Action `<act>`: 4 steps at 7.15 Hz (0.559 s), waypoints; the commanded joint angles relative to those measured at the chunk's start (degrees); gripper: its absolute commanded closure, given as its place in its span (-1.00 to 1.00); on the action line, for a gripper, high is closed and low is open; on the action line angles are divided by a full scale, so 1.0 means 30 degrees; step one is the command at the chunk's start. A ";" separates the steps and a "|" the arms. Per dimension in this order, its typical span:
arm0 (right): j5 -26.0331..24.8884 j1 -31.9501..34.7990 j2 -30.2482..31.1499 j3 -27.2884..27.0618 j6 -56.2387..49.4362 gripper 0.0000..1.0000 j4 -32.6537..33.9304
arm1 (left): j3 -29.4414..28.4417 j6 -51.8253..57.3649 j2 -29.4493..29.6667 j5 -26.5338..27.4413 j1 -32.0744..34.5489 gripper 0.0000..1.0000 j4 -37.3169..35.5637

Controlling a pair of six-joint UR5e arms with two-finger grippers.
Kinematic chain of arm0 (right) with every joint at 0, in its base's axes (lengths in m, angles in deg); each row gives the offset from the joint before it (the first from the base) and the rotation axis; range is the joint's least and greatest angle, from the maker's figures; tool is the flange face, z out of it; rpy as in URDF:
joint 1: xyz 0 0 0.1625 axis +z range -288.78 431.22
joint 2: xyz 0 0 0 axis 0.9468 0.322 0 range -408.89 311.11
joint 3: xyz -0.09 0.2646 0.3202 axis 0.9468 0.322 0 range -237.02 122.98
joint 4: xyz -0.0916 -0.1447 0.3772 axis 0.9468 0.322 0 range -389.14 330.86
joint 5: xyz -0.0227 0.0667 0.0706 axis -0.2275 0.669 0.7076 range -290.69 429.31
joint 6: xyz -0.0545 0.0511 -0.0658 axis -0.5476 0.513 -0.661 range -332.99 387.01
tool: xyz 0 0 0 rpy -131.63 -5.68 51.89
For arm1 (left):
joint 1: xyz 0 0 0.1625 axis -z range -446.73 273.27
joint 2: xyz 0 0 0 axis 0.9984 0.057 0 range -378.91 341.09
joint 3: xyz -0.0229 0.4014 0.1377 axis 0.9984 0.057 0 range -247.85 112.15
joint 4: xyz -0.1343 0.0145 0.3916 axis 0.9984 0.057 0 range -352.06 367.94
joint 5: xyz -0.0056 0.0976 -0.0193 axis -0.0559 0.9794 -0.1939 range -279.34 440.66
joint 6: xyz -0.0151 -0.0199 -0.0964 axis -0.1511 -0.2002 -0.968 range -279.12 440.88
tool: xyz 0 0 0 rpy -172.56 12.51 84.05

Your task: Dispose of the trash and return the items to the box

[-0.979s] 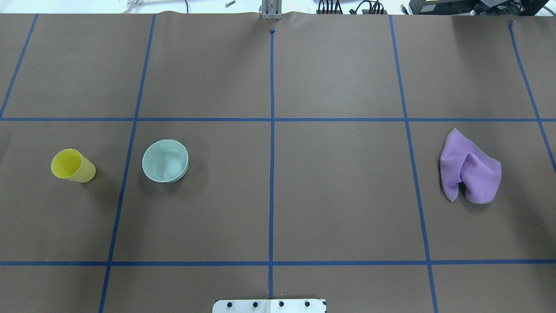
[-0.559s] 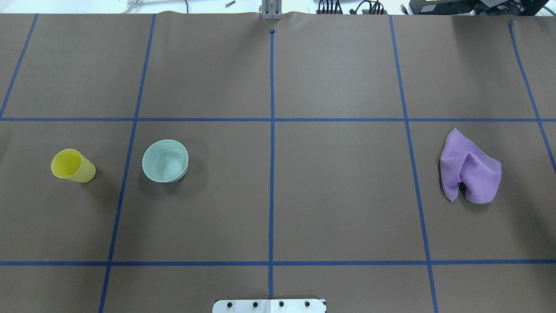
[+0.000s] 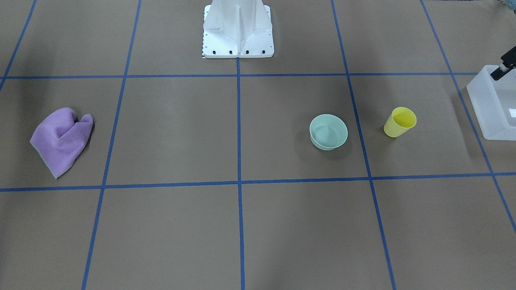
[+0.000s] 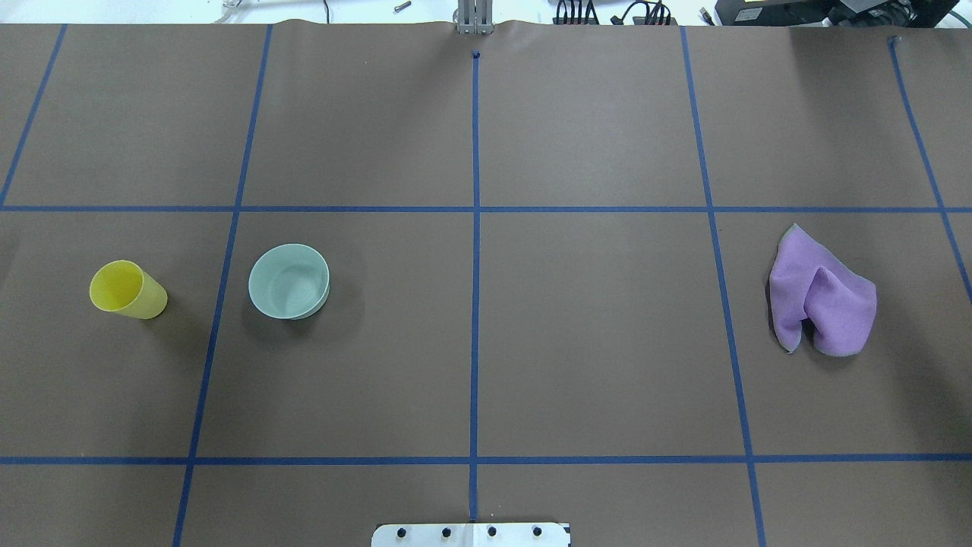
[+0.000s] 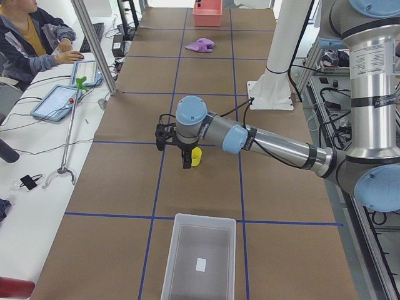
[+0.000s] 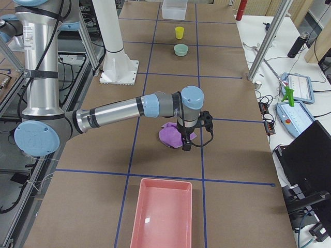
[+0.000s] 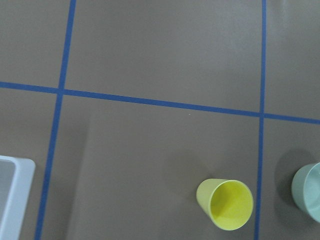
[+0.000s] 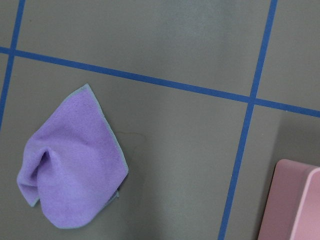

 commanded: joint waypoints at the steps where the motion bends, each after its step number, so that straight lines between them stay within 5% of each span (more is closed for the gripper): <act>1: 0.0444 -0.0020 -0.0052 -0.0060 -0.0003 -1.00 -0.0039 | 0.0546 -0.5885 0.2305 0.2434 -0.3876 -0.96 0.0010; 2: 0.0622 -0.0020 -0.0052 -0.0032 -0.0003 -1.00 -0.0010 | 0.0926 -0.8637 0.3130 0.2771 -0.5922 -0.97 0.0010; 4: 0.0594 -0.0049 -0.0052 0.0027 -0.0032 -1.00 -0.0010 | 0.0378 -1.4211 0.5793 0.7733 -1.1073 -0.97 -0.0078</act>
